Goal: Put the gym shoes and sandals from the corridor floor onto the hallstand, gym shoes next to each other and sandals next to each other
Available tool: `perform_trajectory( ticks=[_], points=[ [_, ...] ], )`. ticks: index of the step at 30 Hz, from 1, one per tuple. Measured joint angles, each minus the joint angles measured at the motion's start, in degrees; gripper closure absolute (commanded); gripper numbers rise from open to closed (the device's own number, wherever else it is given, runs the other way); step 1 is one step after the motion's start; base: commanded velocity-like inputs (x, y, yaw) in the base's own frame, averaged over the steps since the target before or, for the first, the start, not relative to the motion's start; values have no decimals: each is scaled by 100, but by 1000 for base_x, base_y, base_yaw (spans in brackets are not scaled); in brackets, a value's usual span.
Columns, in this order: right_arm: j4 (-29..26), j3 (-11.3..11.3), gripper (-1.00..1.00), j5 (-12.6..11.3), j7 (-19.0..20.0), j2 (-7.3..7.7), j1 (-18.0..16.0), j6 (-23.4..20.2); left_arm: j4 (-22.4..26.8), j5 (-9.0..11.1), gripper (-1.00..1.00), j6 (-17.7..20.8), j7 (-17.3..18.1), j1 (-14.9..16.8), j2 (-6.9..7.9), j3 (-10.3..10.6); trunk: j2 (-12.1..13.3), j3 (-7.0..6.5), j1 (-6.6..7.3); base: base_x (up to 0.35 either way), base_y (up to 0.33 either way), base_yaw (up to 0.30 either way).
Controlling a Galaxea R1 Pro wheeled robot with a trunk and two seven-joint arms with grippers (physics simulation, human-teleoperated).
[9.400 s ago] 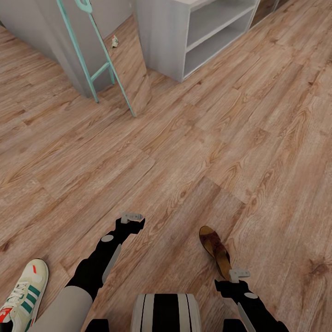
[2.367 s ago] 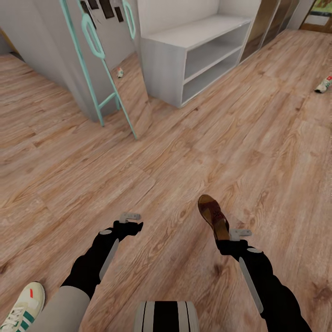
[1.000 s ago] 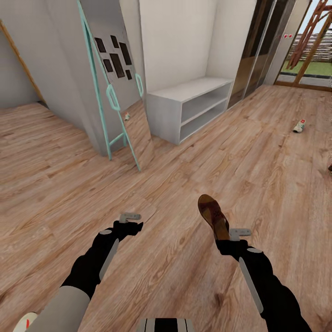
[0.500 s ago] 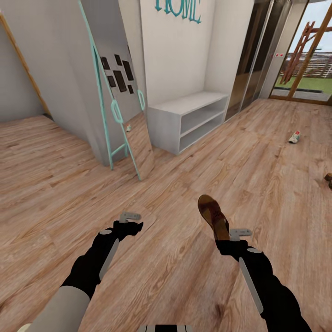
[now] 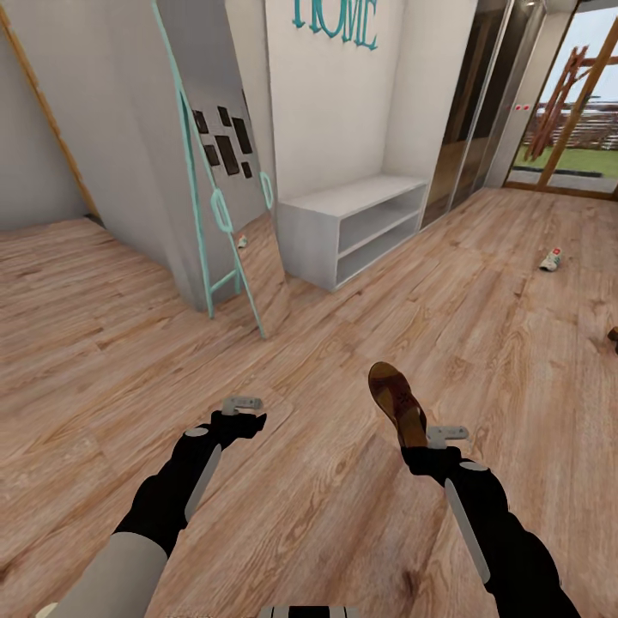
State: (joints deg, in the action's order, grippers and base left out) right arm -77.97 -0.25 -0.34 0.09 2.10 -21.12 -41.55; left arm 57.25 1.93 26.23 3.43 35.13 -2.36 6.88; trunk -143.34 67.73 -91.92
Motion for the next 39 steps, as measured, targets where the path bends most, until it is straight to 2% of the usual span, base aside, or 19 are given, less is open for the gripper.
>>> perform_trajectory(
  ticks=[39],
  points=[
    [2, 1, 100, 2, 3, 1, 1, 2, 2, 0, -100, -7, 0, -1, 0, -10, 0, 0, 0, 0, 10, 293]
  ],
)
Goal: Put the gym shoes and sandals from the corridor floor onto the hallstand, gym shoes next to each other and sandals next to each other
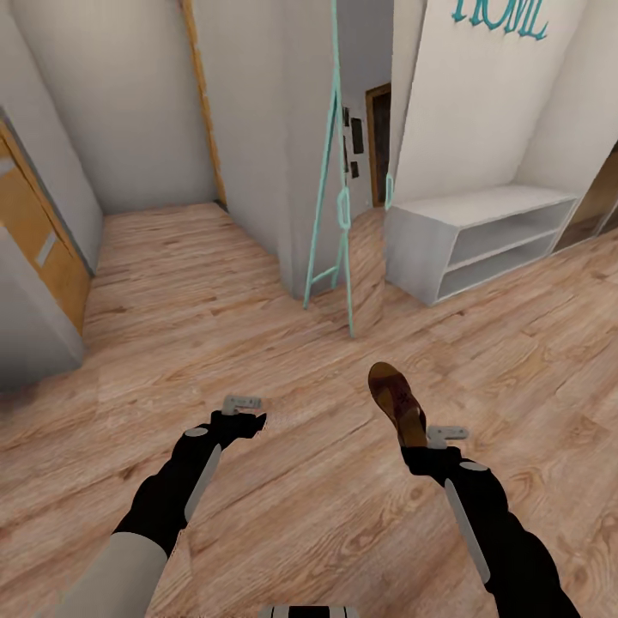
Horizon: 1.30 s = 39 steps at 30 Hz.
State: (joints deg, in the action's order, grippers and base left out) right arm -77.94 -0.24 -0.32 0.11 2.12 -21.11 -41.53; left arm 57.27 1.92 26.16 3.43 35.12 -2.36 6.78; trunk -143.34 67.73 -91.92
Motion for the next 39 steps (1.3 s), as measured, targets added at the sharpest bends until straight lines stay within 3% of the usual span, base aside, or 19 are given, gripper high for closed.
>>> perform_trajectory(
  ticks=[10, 23, 39],
  points=[
    [-2, 1, 100, 8, -4, 0, -1, 0, -2, 0, -100, -1, 0, 1, -1, 1, 0, 0, -1, -14, 244, 121],
    [-9, -12, 100, -14, 1, 5, -2, -2, -3, 0, -100, -3, 0, 2, -1, -3, 0, 0, 0, -9, 22, 2],
    [-10, -18, 100, -24, 5, 7, -1, 1, -2, 1, -100, 0, 0, 2, -1, -8, 0, 0, -2, -195, 207, 0]
  ],
)
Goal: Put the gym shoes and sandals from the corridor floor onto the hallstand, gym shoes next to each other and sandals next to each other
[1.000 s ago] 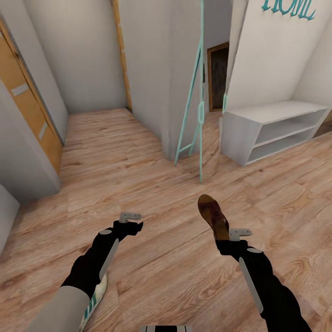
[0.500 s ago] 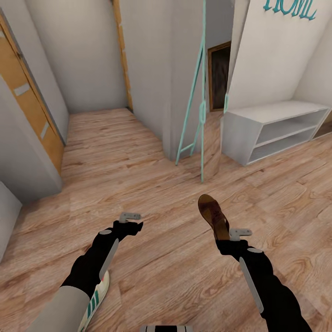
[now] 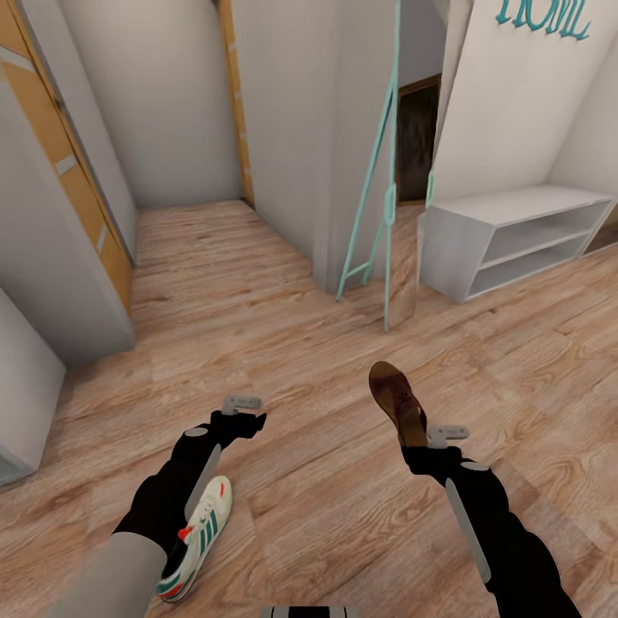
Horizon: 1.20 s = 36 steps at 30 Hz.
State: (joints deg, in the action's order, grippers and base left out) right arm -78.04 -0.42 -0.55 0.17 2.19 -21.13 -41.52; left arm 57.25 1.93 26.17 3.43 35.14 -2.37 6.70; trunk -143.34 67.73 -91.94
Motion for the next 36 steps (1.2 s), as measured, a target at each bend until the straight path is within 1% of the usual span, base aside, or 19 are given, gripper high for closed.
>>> perform_trajectory(
  ticks=[18, 27, 32, 36],
  points=[
    [-8, -11, 100, 0, 0, 0, 2, 1, 0, 7, -100, 1, 1, 0, 0, 0, 0, 0, 2, -25, 306, 0],
    [-9, -9, 100, 0, 0, 0, 4, 0, -2, 7, -100, 0, 0, 0, 0, 0, 0, 0, 0, -174, 282, 0],
    [-10, -10, 100, 0, 0, 0, 1, -1, -5, 6, -100, -2, 1, 0, 0, 1, 0, 0, 0, -188, 202, -22],
    [-11, -10, 100, -2, 0, 0, 0, -3, -10, 6, -100, -4, 0, 0, 8, -7, 0, 0, 2, -32, 33, -216]
  ],
)
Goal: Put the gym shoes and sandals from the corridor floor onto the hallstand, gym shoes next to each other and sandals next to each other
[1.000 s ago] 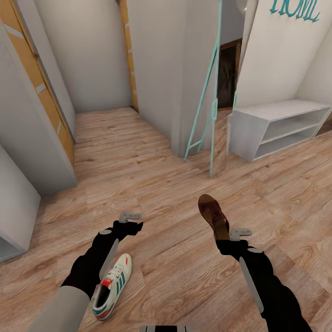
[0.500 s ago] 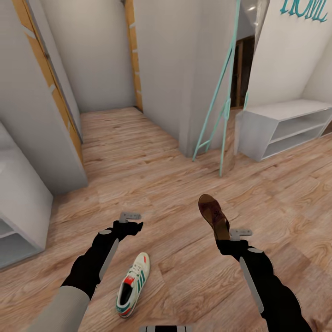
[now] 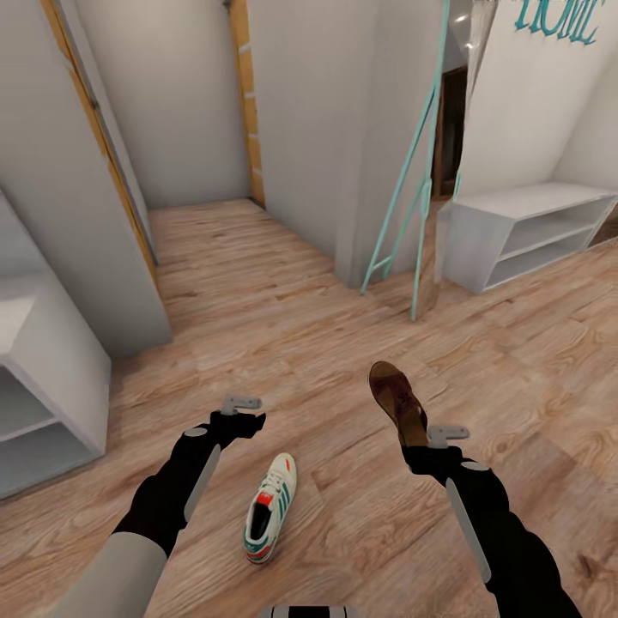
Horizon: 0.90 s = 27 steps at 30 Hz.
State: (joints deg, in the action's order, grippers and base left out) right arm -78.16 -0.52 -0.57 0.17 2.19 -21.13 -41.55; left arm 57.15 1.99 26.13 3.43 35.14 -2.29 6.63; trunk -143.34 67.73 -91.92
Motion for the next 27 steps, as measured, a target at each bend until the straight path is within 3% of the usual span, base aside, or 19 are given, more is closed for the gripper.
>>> perform_trajectory(
  ticks=[27],
  points=[
    [7, 0, 100, 1, 0, 0, 2, 0, -1, 0, -100, 8, 0, 0, 10, -1, 0, 0, 0, -1, 1, -286]
  ],
)
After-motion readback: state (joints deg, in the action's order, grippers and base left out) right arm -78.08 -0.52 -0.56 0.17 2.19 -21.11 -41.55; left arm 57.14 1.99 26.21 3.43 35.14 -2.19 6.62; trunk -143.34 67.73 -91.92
